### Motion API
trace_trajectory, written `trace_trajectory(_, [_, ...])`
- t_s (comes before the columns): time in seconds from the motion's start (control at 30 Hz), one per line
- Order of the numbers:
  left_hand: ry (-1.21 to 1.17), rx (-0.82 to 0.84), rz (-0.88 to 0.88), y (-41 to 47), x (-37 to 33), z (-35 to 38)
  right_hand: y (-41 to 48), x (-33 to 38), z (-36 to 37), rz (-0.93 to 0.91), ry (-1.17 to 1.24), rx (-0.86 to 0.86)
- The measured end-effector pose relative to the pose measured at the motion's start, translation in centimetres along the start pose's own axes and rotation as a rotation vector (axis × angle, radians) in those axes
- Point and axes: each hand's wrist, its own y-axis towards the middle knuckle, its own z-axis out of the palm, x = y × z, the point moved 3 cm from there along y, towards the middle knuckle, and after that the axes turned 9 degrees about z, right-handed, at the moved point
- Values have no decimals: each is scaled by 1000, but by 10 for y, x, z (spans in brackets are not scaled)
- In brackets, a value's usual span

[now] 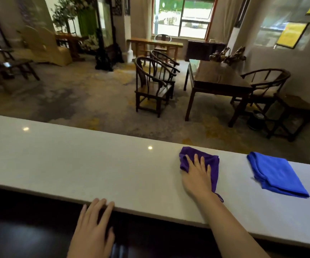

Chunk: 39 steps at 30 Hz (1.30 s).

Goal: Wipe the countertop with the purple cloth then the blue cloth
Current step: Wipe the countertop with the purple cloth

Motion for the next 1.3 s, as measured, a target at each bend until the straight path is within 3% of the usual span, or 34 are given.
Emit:
trace_trajectory(0.37, [38, 136, -14, -9, -1, -5, -31, 147, 58, -333, -85, 99])
trace_trajectory(0.57, [66, 180, -25, -8, 0, -10, -73, 193, 77, -556, -66, 178])
trace_trajectory(0.87, [45, 176, -50, -11, 4, 0, -109, 179, 73, -644, -34, 152])
trace_trajectory(1.3, [23, 71, -58, -13, -7, -5, -128, 95, 47, -566, -44, 74])
